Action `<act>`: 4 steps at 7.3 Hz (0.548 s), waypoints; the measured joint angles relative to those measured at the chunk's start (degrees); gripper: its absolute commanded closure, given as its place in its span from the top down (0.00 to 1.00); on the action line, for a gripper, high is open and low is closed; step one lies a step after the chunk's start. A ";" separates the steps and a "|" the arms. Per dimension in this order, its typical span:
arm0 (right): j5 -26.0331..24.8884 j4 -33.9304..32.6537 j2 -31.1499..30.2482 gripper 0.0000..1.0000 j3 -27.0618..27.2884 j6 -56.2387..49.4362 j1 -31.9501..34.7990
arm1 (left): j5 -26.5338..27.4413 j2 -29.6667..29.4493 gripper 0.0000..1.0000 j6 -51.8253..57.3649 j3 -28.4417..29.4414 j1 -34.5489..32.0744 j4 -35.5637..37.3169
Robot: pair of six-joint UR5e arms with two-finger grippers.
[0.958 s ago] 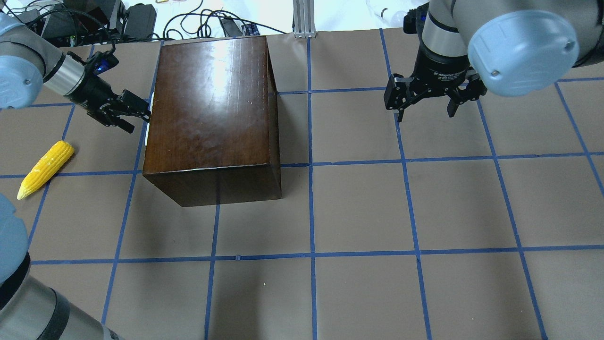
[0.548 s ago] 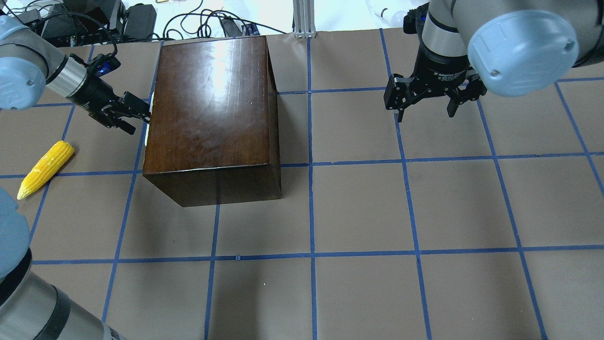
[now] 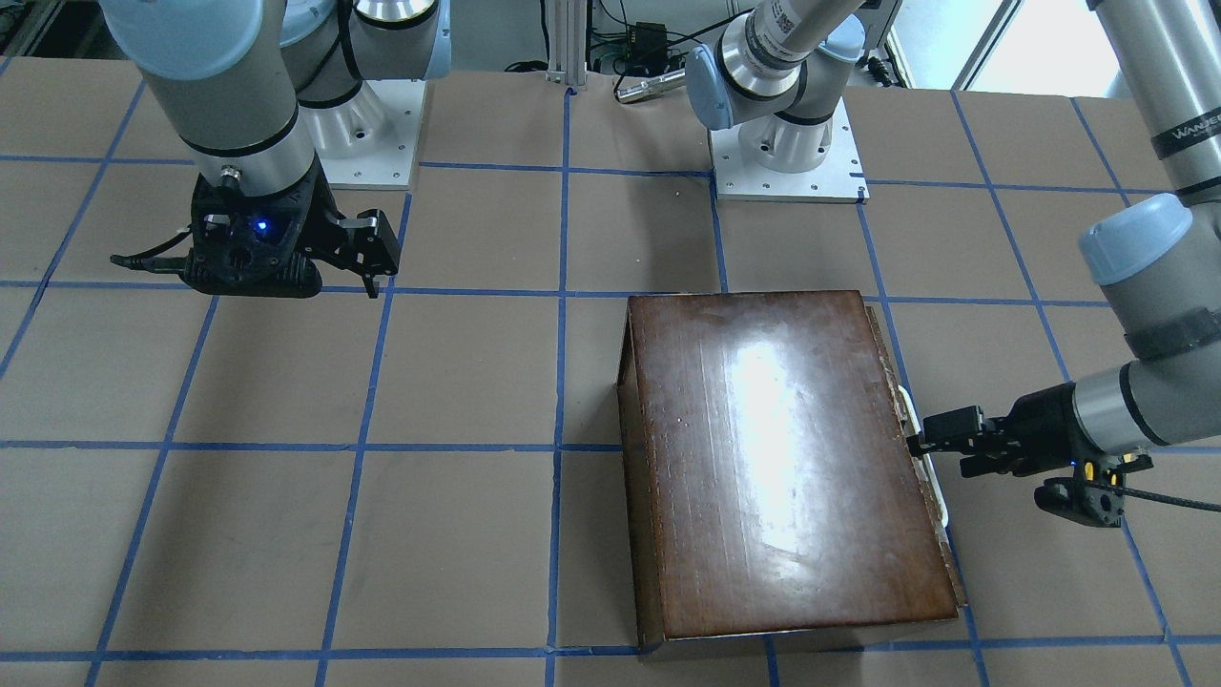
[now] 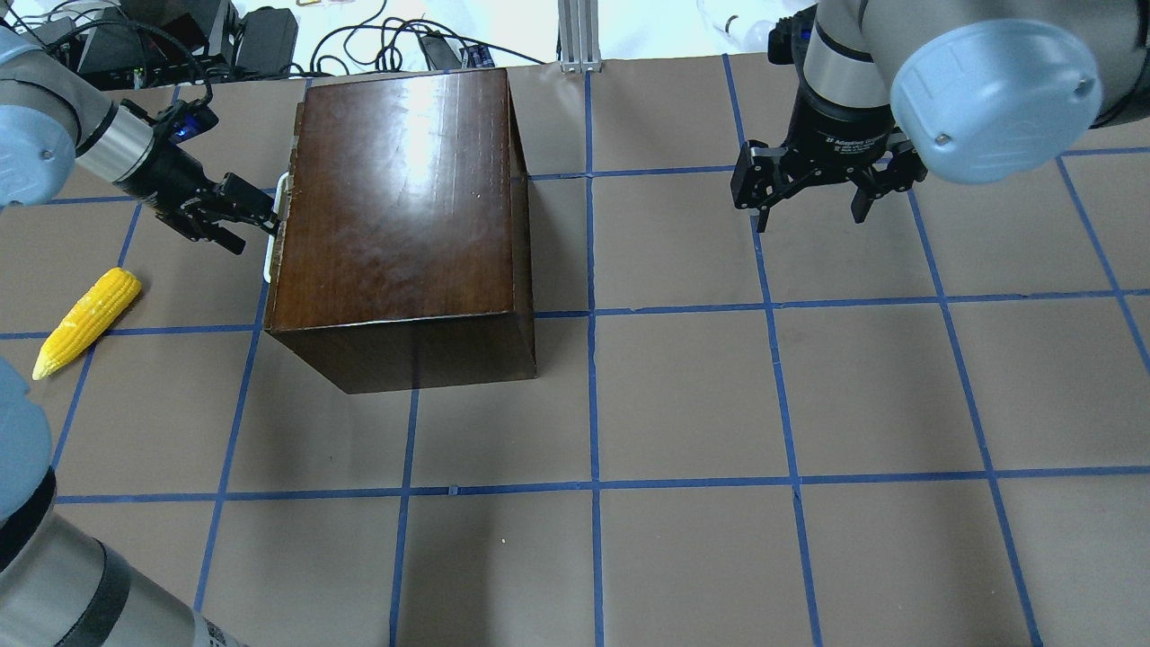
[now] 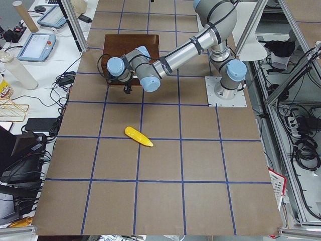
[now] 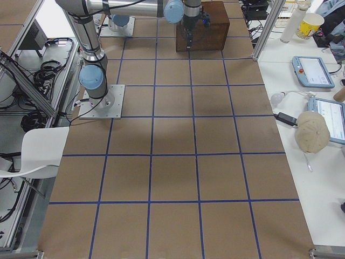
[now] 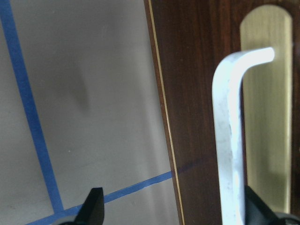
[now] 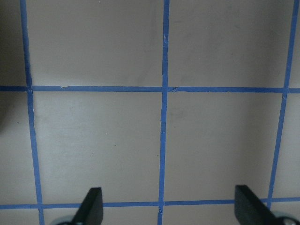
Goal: Open drawer and put corn inside
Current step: 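Lower the left gripper onto the white drawer handle and grasp it, then pull the drawer handle away from the cabinet with the left gripper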
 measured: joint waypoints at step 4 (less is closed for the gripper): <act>0.00 0.01 -0.01 1.00 0.00 0.00 0.00 | 1.48 -0.19 1.00 0.96 0.94 0.21 -0.26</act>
